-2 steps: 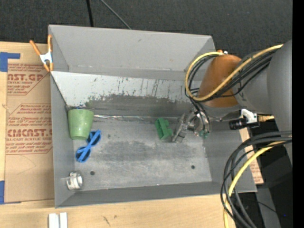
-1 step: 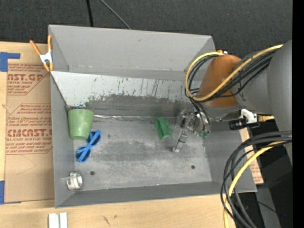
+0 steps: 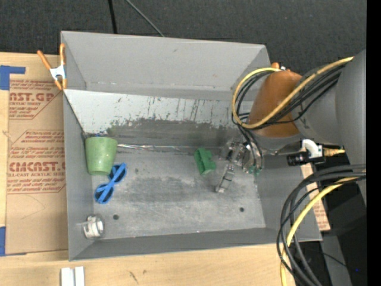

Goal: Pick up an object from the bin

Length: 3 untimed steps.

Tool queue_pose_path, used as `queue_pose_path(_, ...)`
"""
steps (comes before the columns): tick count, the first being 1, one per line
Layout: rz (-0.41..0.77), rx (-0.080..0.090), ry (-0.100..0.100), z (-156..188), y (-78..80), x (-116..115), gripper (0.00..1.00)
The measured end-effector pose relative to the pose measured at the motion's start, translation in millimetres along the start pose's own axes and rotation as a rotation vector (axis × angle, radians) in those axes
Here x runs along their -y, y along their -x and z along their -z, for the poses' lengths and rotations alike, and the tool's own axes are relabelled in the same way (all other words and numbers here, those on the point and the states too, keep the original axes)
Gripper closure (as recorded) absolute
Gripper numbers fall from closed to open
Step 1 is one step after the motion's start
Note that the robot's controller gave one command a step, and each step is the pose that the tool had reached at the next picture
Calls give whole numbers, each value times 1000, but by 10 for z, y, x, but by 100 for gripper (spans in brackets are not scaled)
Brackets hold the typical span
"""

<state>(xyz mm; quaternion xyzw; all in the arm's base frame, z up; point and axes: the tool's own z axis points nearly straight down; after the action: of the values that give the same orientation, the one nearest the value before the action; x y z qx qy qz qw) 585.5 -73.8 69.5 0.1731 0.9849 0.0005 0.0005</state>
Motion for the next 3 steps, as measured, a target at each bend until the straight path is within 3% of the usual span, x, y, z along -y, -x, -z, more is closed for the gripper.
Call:
queue_pose_path(1, -82, -1, 0, 1, -227, -39, 0)
queue_pose_path(2, -69, 3, 0, 5, 128, 79, 0)
queue_pose_path(3, -193, 2, -1, 110, 202, 554, 0)
